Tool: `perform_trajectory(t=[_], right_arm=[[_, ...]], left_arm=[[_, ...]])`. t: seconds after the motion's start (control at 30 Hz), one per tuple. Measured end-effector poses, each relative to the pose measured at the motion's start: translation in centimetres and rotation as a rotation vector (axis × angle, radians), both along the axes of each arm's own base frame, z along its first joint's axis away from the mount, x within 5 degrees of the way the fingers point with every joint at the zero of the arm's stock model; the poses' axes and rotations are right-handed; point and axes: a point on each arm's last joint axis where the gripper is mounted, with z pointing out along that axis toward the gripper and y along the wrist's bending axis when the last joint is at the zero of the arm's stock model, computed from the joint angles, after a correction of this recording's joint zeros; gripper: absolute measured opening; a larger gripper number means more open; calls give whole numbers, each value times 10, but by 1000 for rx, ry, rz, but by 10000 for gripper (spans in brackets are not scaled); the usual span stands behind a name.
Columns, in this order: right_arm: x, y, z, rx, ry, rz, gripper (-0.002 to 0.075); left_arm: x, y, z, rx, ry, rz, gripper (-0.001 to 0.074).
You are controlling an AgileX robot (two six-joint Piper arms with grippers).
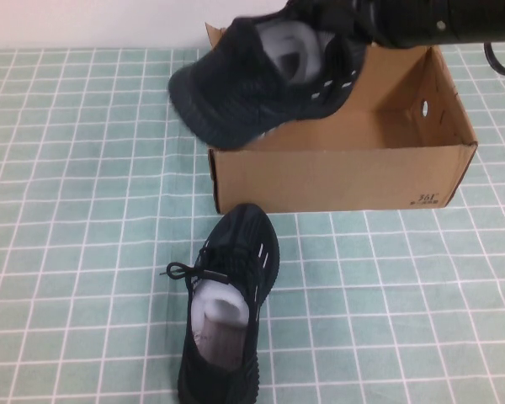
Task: Put shoes into padded shoe box
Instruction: Place the shoe in the shoe box
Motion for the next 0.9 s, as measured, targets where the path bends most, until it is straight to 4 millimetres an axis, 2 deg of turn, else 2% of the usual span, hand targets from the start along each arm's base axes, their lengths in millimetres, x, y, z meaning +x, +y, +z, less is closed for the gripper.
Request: perform_trajectory(t=[0.13, 0.27, 0.67, 0.9], right_arm=[[27, -10, -16, 34, 18, -87, -1], [50, -15, -31, -4, 20, -102, -1], [110, -11, -43, -42, 11, -86, -1], [133, -6, -67, -59, 46, -87, -1]], left_arm=[[0, 0, 0, 0, 0, 0, -4], [0, 0, 0, 0, 0, 0, -4], [0, 0, 0, 0, 0, 0, -4], [0, 0, 0, 0, 0, 0, -4]])
